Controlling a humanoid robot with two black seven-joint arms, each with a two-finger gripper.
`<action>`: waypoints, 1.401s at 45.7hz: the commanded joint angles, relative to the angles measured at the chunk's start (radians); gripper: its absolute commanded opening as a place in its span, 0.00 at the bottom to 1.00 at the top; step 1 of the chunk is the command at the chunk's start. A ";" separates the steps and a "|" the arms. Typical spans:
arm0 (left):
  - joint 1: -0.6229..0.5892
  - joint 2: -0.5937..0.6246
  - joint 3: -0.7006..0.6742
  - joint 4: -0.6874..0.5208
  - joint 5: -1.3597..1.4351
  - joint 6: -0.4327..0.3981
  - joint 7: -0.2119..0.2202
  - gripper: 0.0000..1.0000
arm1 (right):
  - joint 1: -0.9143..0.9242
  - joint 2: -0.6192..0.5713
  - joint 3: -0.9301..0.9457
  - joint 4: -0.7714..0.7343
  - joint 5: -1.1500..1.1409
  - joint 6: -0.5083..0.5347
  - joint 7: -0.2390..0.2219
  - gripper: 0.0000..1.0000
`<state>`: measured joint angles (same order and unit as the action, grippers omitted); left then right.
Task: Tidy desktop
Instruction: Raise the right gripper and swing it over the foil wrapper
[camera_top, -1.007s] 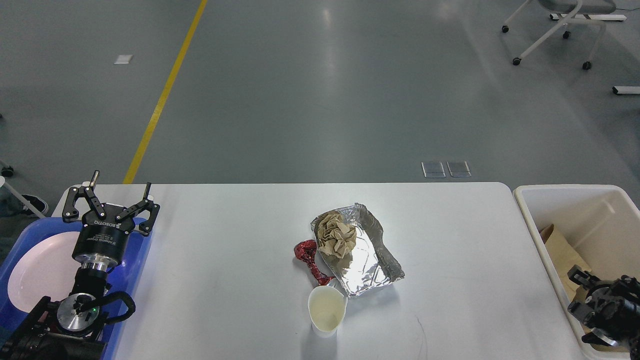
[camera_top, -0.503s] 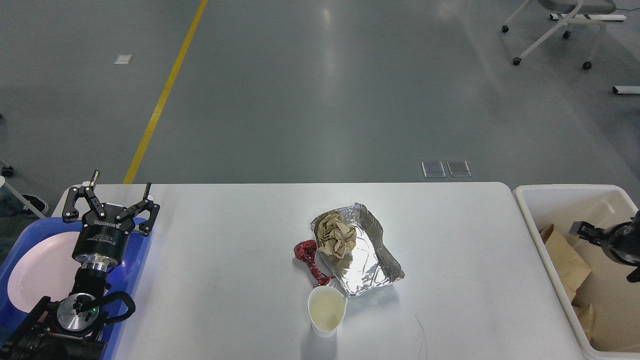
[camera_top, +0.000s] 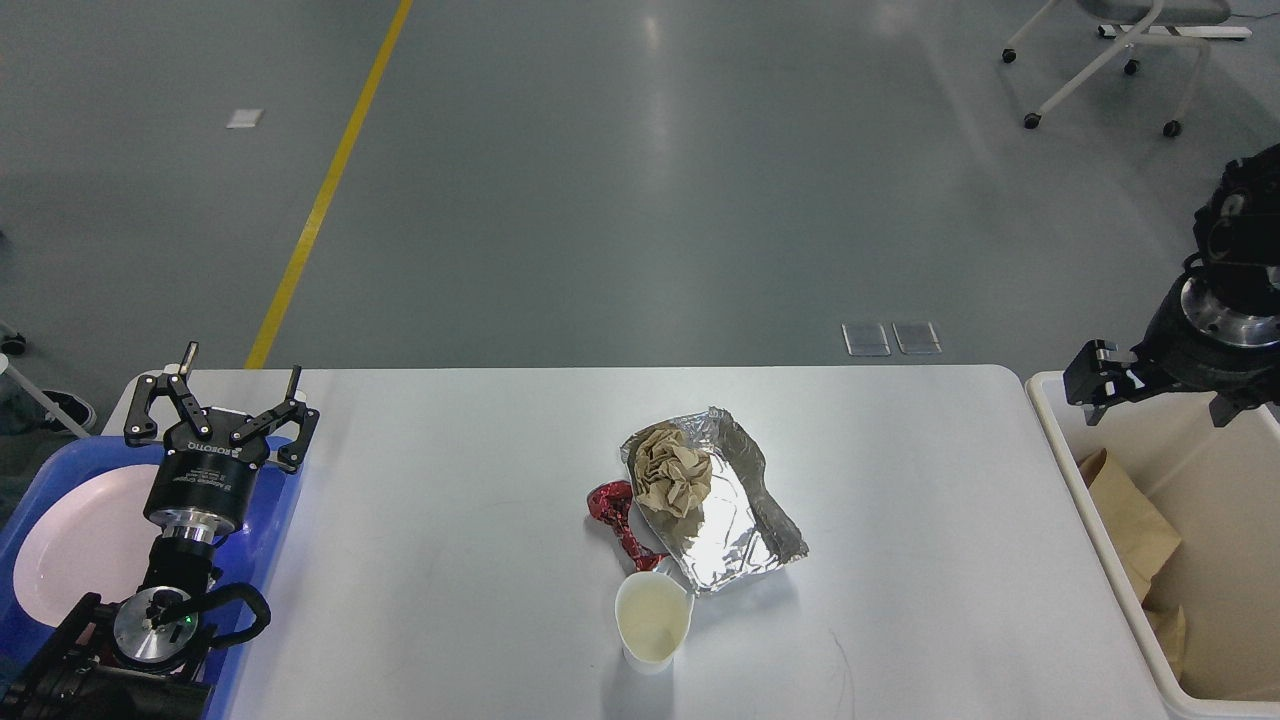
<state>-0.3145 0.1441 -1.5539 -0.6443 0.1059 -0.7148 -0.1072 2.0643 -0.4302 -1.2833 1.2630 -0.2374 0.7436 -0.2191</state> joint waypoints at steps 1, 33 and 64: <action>0.000 0.000 0.000 0.000 0.000 0.000 0.000 0.96 | 0.172 0.030 -0.007 0.085 0.088 0.121 -0.002 1.00; 0.000 0.000 0.000 0.000 0.000 0.000 0.000 0.96 | 0.563 0.160 0.062 0.366 0.290 0.174 0.000 1.00; 0.000 0.000 0.000 0.000 0.000 0.000 0.001 0.96 | 0.502 0.168 0.145 0.342 0.288 0.166 0.009 1.00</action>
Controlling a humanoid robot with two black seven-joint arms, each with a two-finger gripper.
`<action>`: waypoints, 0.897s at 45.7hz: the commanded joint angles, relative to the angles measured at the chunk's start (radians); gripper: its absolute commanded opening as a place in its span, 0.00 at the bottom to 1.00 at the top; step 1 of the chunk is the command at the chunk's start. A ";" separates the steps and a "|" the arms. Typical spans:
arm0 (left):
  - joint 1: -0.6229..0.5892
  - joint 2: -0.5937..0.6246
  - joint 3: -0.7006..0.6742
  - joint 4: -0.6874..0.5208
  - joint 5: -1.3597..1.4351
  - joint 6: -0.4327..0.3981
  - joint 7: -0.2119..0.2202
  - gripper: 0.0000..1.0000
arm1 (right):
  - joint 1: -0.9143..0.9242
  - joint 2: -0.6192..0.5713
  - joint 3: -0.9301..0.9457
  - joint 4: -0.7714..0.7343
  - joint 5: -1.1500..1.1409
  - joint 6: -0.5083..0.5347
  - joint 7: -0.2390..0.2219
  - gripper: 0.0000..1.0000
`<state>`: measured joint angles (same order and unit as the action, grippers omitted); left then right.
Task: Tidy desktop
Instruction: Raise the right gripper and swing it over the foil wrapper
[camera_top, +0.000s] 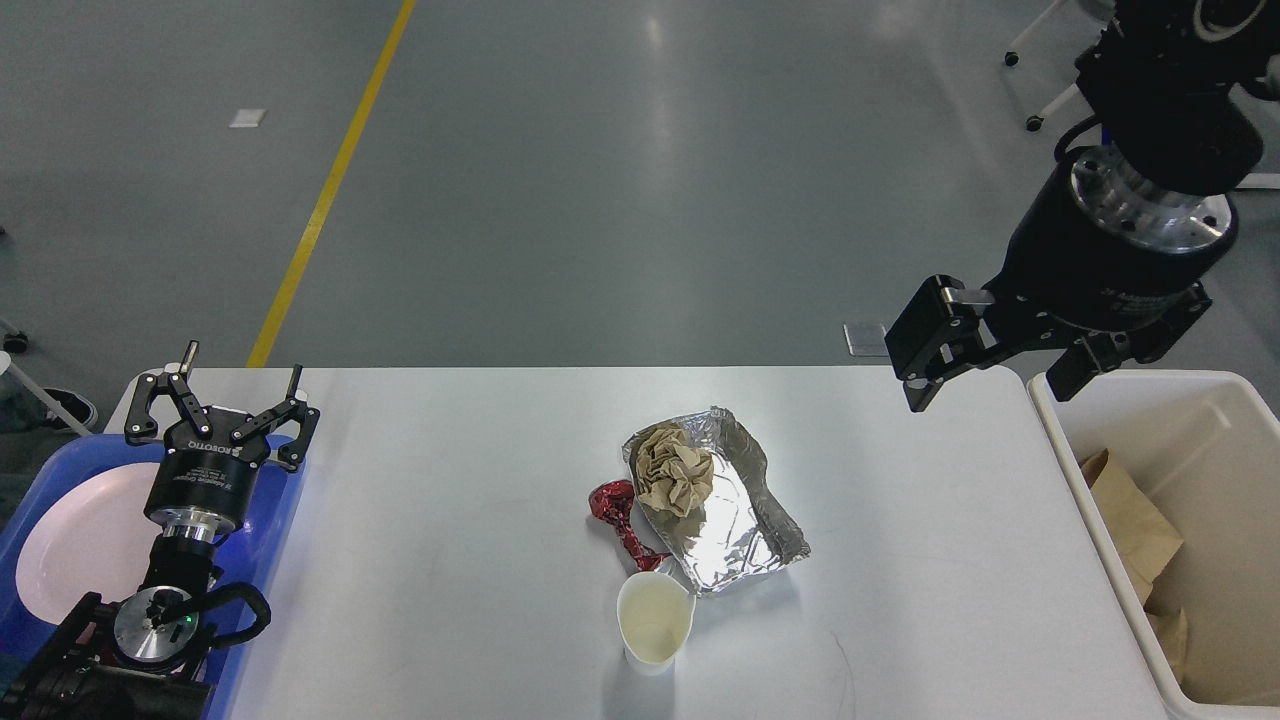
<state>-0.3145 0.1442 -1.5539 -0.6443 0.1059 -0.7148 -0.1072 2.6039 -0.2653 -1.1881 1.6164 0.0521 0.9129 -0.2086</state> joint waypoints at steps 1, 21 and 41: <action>0.000 0.000 0.000 0.000 0.000 0.000 0.000 0.96 | -0.050 0.003 0.059 -0.012 -0.002 -0.006 -0.002 1.00; 0.000 0.000 0.000 0.000 0.000 0.000 0.000 0.96 | -0.360 0.051 0.153 -0.079 0.061 -0.327 -0.008 1.00; 0.000 0.000 0.000 0.000 0.000 0.000 0.000 0.96 | -0.668 0.158 0.226 -0.208 0.172 -0.700 -0.012 1.00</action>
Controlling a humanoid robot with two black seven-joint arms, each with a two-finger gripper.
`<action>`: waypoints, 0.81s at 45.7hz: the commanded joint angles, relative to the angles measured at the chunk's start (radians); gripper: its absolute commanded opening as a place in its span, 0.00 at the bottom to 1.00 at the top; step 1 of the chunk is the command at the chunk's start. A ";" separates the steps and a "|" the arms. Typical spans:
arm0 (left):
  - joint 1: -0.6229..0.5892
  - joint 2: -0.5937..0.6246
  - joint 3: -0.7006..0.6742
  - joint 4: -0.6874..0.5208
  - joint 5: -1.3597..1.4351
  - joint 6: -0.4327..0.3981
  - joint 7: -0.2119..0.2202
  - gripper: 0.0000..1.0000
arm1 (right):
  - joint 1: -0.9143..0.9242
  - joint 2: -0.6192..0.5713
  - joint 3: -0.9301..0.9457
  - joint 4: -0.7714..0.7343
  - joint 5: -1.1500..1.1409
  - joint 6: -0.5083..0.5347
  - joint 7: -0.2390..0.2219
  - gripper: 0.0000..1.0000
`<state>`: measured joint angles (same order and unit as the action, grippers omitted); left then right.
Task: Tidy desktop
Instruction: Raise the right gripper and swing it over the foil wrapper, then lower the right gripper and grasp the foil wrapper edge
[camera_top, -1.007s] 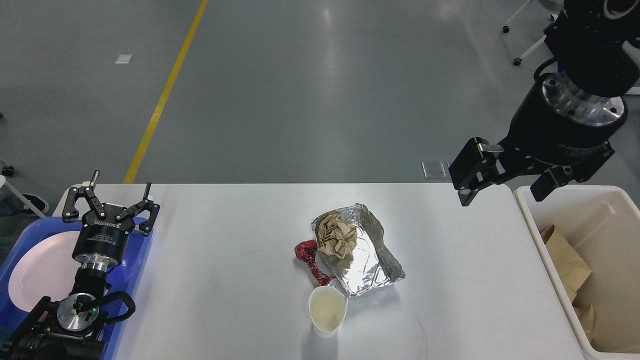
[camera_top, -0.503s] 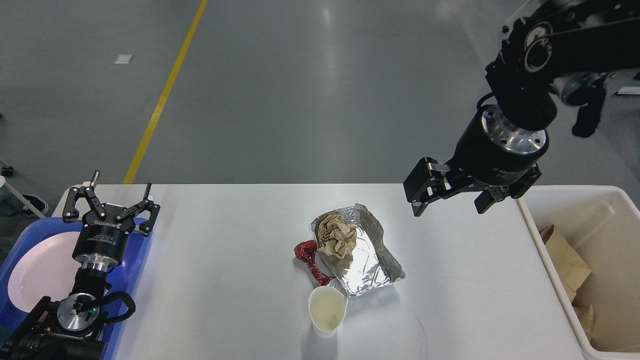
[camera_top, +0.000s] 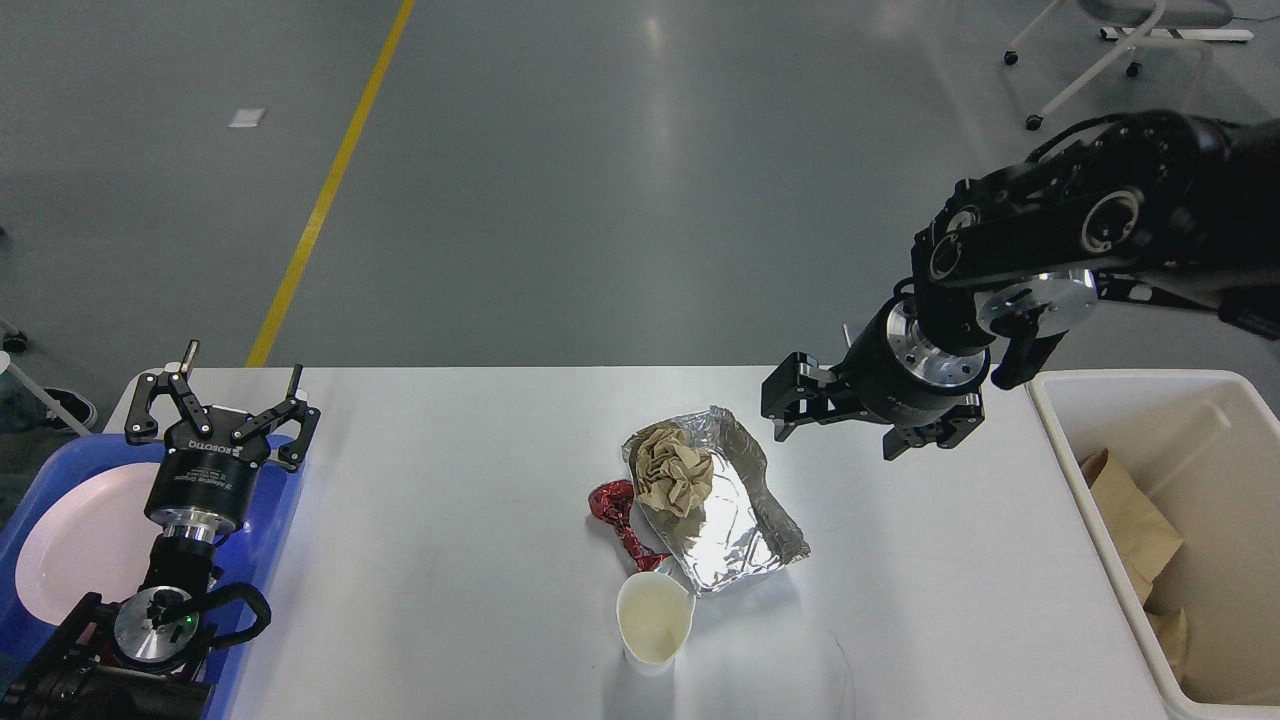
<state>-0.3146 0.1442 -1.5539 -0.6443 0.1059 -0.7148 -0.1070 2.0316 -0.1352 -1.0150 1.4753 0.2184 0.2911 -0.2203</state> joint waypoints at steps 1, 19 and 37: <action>0.000 0.000 0.000 0.000 0.000 0.000 0.000 0.96 | -0.122 0.035 0.068 -0.093 0.006 -0.087 -0.001 1.00; 0.000 0.000 0.000 0.000 0.000 0.000 0.000 0.96 | -0.505 0.183 0.119 -0.490 0.091 -0.112 -0.001 1.00; 0.000 0.000 0.000 0.000 0.000 0.000 0.001 0.96 | -0.508 0.128 0.069 -0.451 0.647 -0.139 -0.002 1.00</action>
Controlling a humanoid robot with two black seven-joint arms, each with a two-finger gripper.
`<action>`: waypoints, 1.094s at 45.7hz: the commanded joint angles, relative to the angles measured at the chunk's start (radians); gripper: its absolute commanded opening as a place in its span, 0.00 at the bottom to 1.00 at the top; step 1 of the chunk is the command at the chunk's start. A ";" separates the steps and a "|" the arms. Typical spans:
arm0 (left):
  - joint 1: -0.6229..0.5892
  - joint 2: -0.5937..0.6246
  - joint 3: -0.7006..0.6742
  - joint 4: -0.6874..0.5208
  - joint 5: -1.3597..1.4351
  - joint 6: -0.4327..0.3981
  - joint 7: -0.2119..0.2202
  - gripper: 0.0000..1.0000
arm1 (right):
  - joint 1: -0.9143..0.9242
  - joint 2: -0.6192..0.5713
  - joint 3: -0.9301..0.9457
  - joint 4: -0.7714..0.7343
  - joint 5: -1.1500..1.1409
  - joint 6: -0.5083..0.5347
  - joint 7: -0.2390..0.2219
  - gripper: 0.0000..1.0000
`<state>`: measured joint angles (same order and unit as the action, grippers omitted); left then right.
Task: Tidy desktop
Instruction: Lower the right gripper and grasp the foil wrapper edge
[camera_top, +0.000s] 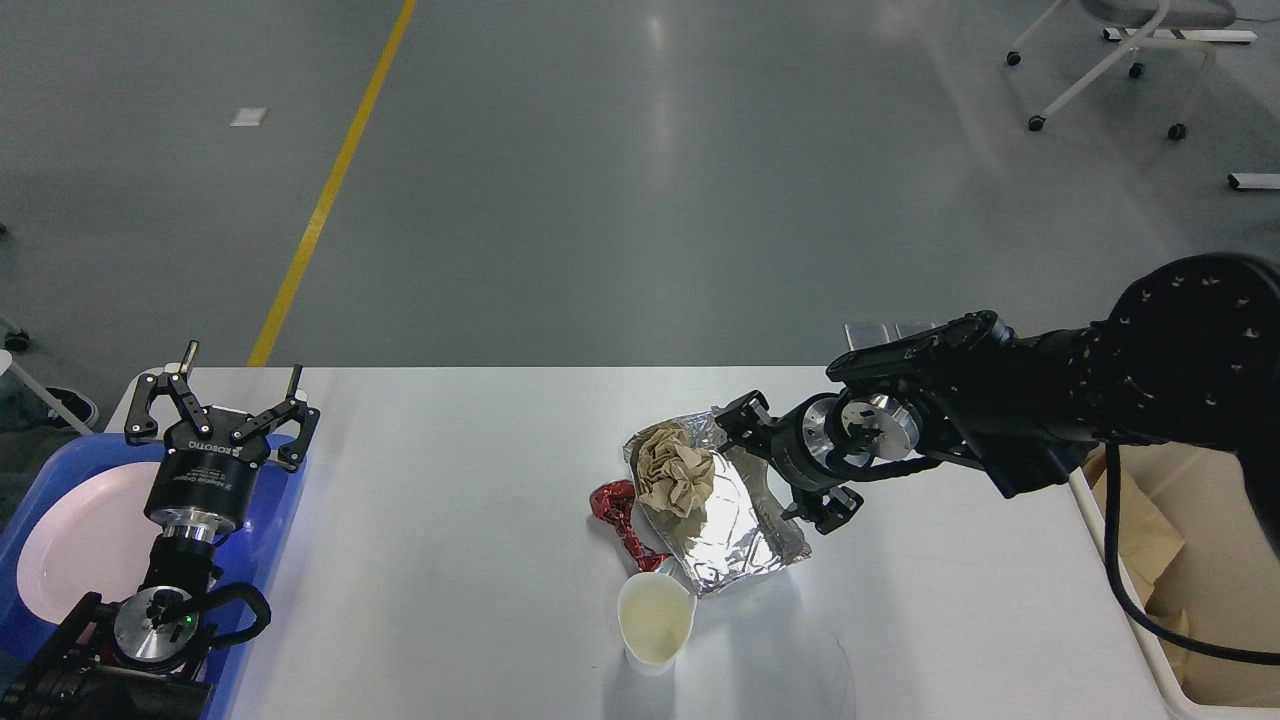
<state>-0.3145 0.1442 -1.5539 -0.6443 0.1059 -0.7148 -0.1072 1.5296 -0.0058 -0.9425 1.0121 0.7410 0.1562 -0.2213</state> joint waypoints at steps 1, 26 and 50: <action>0.000 0.000 0.000 0.000 0.000 0.000 0.000 0.96 | -0.009 0.000 -0.004 0.013 0.141 -0.009 -0.001 1.00; 0.000 0.000 0.000 0.000 0.000 0.000 0.000 0.96 | -0.114 0.029 -0.006 0.007 0.218 -0.035 -0.001 1.00; 0.000 0.000 0.000 0.000 0.000 0.000 0.000 0.96 | -0.229 0.036 0.013 -0.070 0.222 -0.049 0.002 0.14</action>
<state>-0.3144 0.1442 -1.5539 -0.6443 0.1059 -0.7148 -0.1069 1.3030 0.0346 -0.9281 0.9425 0.9647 0.1108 -0.2209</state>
